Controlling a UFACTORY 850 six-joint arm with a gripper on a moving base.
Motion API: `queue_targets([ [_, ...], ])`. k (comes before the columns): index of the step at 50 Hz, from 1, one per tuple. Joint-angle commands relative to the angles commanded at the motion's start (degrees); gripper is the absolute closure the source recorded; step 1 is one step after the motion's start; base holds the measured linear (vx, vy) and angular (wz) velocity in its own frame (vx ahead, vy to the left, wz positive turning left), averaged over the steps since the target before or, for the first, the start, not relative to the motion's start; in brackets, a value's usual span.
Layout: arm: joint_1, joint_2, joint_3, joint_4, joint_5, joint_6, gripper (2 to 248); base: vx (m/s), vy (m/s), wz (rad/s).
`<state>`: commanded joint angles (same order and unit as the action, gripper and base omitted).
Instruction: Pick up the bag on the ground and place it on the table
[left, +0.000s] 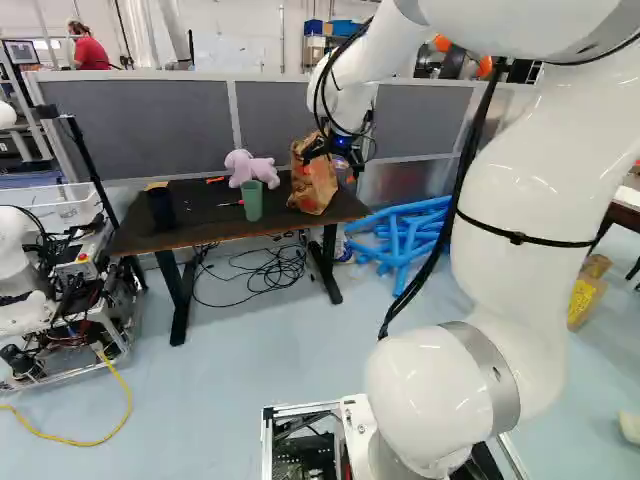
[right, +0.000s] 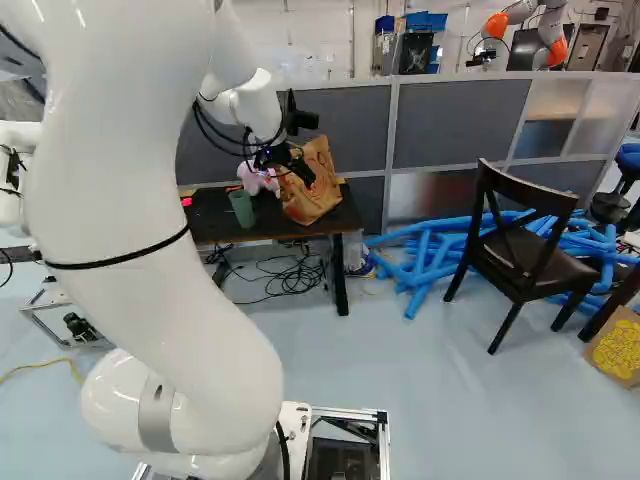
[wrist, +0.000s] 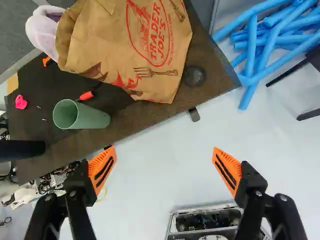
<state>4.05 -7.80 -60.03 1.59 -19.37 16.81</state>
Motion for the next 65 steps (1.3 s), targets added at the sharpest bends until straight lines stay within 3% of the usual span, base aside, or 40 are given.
queue_targets([
  [37,-1.7,10.0,23.2,-0.7,29.2,-7.1,3,0.000,0.000,0.000],
  [65,-2.7,16.1,37.1,-1.1,46.8,-11.3,3,0.000,0.000,0.000],
])
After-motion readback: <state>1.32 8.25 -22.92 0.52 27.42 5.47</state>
